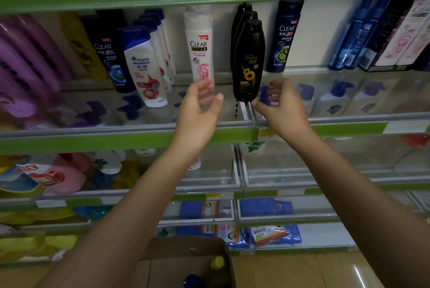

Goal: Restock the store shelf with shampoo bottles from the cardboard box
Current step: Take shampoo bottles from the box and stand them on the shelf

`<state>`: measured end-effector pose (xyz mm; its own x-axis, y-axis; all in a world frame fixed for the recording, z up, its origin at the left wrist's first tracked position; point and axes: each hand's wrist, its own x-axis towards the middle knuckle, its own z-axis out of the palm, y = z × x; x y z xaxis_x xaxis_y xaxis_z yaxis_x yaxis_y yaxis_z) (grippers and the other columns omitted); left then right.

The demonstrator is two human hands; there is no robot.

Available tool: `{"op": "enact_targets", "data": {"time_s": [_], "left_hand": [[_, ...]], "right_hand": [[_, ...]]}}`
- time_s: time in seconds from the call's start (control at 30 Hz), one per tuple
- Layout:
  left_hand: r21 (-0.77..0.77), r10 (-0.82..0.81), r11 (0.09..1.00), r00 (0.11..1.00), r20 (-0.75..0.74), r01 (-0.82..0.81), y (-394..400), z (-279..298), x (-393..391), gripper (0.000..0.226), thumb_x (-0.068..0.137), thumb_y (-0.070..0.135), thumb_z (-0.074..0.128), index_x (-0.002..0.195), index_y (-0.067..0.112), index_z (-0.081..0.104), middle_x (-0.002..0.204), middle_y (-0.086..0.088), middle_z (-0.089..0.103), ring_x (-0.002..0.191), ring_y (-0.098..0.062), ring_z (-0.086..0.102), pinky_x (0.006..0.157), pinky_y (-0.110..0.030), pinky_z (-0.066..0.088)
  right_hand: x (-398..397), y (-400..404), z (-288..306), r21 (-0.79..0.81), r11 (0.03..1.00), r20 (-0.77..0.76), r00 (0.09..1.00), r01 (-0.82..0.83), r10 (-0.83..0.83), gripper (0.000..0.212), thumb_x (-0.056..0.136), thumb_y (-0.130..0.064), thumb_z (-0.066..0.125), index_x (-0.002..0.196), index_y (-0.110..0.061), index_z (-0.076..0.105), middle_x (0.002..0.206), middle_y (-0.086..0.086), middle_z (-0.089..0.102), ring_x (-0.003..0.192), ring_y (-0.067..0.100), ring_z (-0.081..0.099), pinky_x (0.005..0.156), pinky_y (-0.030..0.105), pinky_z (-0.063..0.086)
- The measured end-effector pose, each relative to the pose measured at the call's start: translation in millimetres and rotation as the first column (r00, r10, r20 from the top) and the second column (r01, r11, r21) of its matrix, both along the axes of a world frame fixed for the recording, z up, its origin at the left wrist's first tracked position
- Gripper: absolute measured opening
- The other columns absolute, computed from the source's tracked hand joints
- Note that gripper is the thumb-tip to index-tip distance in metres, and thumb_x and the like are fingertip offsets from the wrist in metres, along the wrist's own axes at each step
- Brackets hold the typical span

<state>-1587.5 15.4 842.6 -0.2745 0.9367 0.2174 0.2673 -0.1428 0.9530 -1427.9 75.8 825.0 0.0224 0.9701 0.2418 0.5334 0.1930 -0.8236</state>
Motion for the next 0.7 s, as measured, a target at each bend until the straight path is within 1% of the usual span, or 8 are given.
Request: {"op": "enact_targets", "data": {"time_s": [0.07, 0.13, 0.2, 0.33, 0.5, 0.53, 0.63, 0.7], "left_hand": [[-0.024, 0.001, 1.0, 0.999, 0.037, 0.0, -22, -3, -9, 0.035, 0.094, 0.017, 0.056, 0.128, 0.018, 0.048, 0.123, 0.005, 0.057, 0.109, -0.002, 0.056, 0.094, -0.018, 0.045], [-0.047, 0.002, 0.999, 0.998, 0.061, 0.001, -43, -9, -20, 0.032, 0.094, 0.017, 0.056, 0.125, 0.019, 0.05, 0.123, 0.004, 0.058, 0.108, -0.003, 0.057, 0.096, -0.025, 0.047], [-0.066, -0.004, 0.998, 0.997, 0.081, 0.01, -62, -16, -33, 0.03, 0.094, 0.017, 0.056, 0.123, 0.02, 0.051, 0.12, 0.003, 0.059, 0.108, -0.006, 0.058, 0.098, -0.031, 0.048], [-0.102, 0.002, 0.995, 0.996, 0.089, 0.007, -97, -34, -65, 0.025, 0.093, 0.016, 0.057, 0.117, 0.022, 0.053, 0.115, 0.004, 0.061, 0.104, -0.008, 0.06, 0.095, -0.035, 0.051], [-0.183, -0.009, 0.983, 0.995, 0.1, 0.027, -144, -64, -118, 0.024, 0.093, 0.016, 0.057, 0.116, 0.022, 0.053, 0.118, 0.001, 0.061, 0.106, -0.01, 0.06, 0.097, -0.037, 0.05], [-0.208, -0.015, 0.978, 0.995, 0.101, 0.036, -157, -73, -131, 0.023, 0.093, 0.017, 0.057, 0.115, 0.023, 0.054, 0.117, 0.002, 0.062, 0.107, -0.011, 0.06, 0.097, -0.038, 0.049], [-0.282, -0.012, 0.959, 0.995, 0.099, 0.039, -192, -106, -167, 0.02, 0.093, 0.016, 0.058, 0.109, 0.026, 0.055, 0.112, 0.003, 0.063, 0.106, -0.013, 0.06, 0.098, -0.041, 0.049], [-0.332, -0.015, 0.942, 0.995, 0.101, 0.048, -213, -128, -188, 0.019, 0.092, 0.014, 0.059, 0.104, 0.028, 0.056, 0.109, 0.003, 0.063, 0.105, -0.014, 0.06, 0.098, -0.041, 0.048]], "right_hand": [[-7, -19, -3, 0.03, 1.0, -0.036, 0.999, 0.008, -0.007, 0.047, 0.087, -0.019, 0.07, 0.126, -0.009, 0.046, 0.121, 0.002, 0.056, 0.101, 0.012, 0.053, 0.09, 0.028, 0.047], [-16, -38, -6, 0.054, 0.999, -0.072, 0.997, 0.007, -0.003, 0.042, 0.089, -0.017, 0.067, 0.125, -0.011, 0.047, 0.118, -0.002, 0.055, 0.106, 0.012, 0.054, 0.097, 0.032, 0.048], [-28, -58, -8, 0.067, 0.998, -0.102, 0.994, -0.017, 0.024, 0.037, 0.09, -0.015, 0.065, 0.123, -0.014, 0.048, 0.117, -0.003, 0.055, 0.107, 0.013, 0.055, 0.098, 0.034, 0.048], [-59, -99, -16, 0.058, 0.996, -0.124, 0.99, -0.066, 0.073, 0.032, 0.09, -0.011, 0.063, 0.115, -0.02, 0.047, 0.114, -0.003, 0.056, 0.105, 0.014, 0.055, 0.093, 0.035, 0.051], [-106, -157, -39, -0.011, 0.997, -0.134, 0.988, -0.081, 0.079, 0.029, 0.09, -0.015, 0.063, 0.113, -0.023, 0.048, 0.113, -0.005, 0.056, 0.101, 0.011, 0.057, 0.089, 0.033, 0.052], [-118, -169, -46, -0.038, 0.996, -0.132, 0.988, -0.081, 0.075, 0.029, 0.091, -0.015, 0.063, 0.114, -0.023, 0.048, 0.111, -0.007, 0.056, 0.099, 0.009, 0.057, 0.088, 0.031, 0.052], [-148, -203, -74, -0.112, 0.992, -0.124, 0.991, -0.064, 0.05, 0.028, 0.092, -0.015, 0.063, 0.111, -0.025, 0.047, 0.1, -0.021, 0.052, 0.092, 0.0, 0.055, 0.083, 0.025, 0.05], [-164, -223, -97, -0.168, 0.985, -0.123, 0.992, -0.043, 0.022, 0.029, 0.091, -0.014, 0.063, 0.114, -0.023, 0.048, 0.104, -0.017, 0.055, 0.094, 0.004, 0.056, 0.082, 0.026, 0.05]]}}
